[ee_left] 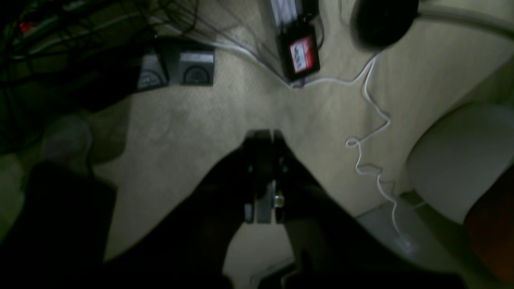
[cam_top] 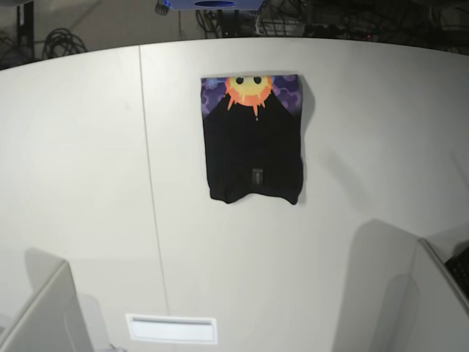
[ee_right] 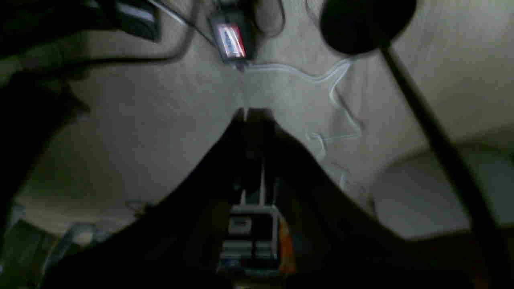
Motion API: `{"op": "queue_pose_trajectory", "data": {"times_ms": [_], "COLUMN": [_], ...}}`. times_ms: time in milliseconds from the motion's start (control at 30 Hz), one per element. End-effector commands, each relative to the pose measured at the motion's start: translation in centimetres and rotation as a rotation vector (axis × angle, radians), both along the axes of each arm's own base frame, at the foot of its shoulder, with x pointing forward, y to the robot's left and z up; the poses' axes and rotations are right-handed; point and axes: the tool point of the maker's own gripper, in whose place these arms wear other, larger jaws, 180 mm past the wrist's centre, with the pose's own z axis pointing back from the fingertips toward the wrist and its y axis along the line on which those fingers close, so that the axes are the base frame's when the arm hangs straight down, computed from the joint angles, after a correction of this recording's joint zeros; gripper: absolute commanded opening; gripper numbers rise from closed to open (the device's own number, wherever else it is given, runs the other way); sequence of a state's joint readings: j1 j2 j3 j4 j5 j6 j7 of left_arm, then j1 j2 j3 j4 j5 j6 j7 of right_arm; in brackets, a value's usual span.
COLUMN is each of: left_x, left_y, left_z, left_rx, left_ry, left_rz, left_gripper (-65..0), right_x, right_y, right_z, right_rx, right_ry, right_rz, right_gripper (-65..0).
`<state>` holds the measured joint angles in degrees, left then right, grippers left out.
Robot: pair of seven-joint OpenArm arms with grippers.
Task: Fold the T-shirt properly
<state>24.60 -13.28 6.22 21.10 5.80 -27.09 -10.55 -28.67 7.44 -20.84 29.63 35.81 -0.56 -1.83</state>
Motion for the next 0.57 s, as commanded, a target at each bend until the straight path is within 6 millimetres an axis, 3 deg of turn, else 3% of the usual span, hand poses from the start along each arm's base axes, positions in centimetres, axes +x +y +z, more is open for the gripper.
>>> {"op": "queue_pose_trajectory", "data": {"times_ms": [0, 167, 300, 433, 533], "left_x": [-2.0, 0.6, 2.8, 4.5, 5.7], "left_y": [0.8, 1.1, 1.5, 1.2, -0.6], "left_z": [0.3, -0.5, -1.2, -1.5, -2.0], "left_rx": [-0.002, 0.002, 0.047, 0.066, 0.056], "left_ry": [0.03, -0.063, -0.115, -0.172, -0.203], "left_rz": [0.003, -0.041, -0.086, -0.102, -0.097], "left_gripper": [-65.0, -65.0, -65.0, -65.0, -65.0], "right_x": [-0.6, 0.9, 2.5, 2.8, 3.5], "right_y": [-0.4, 2.7, 3.2, 3.0, 1.8], "right_z": [-0.4, -1.4, -1.7, -1.7, -1.9], "right_rx": [-0.019, 0.042, 0.047, 0.045, 0.03], "right_ry": [-0.008, -0.146, -0.182, -0.192, -0.203], "right_rz": [0.023, 0.136, 0.144, 0.149, 0.164], "right_gripper": [-65.0, -65.0, -65.0, -65.0, -65.0]}}
